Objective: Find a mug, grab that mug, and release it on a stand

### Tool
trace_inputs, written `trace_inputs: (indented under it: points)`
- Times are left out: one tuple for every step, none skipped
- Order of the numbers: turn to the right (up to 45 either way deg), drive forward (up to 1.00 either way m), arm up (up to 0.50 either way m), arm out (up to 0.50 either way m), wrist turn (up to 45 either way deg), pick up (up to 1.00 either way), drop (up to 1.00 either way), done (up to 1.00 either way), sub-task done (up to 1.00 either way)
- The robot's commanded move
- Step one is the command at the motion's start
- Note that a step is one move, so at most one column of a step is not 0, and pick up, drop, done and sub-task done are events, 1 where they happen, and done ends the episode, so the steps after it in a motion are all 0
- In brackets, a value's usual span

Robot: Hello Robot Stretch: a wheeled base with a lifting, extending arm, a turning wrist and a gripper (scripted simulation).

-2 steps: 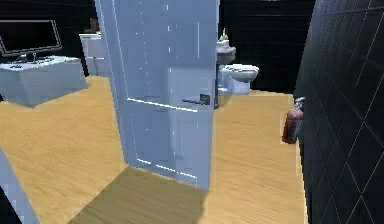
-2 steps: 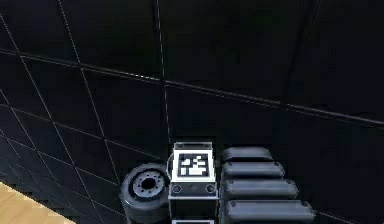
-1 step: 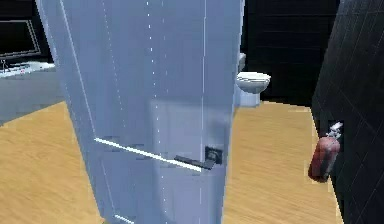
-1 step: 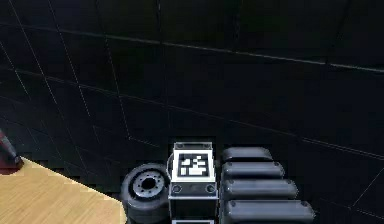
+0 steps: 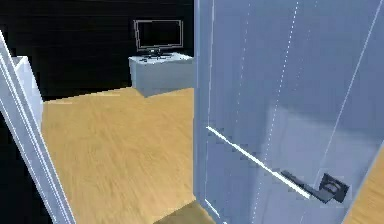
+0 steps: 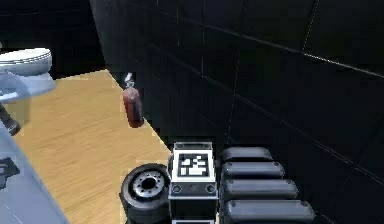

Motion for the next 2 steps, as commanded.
trace_inputs:
  points:
    - [0.0, 0.90, 0.00, 0.00, 0.0, 0.00, 0.00, 0.00, 0.00]
    - [-33.0, 0.00, 0.00, 0.00, 0.0, 0.00, 0.00, 0.00, 0.00]
